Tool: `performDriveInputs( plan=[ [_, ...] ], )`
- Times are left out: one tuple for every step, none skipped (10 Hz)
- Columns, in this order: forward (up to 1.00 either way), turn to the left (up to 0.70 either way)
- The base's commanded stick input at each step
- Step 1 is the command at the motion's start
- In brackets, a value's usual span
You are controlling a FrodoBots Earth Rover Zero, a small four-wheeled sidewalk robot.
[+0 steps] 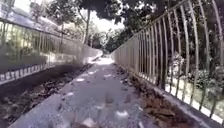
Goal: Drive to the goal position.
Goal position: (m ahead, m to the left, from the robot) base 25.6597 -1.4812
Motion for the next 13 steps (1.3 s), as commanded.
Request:
performDriveInputs(
  plan=[
    [0.7, 0.0],
    [0.7, 0.0],
    [0.7, 0.0],
    [0.7, 0.0],
    [0.7, 0.0],
    [0.7, 0.0],
    [0.7, 0.0],
    [0.7, 0.0],
    [0.7, 0.0],
    [0.7, 0.0],
    [0.7, 0.0],
    [0.7, 0.0],
    [0.7, 0.0]
  ],
)
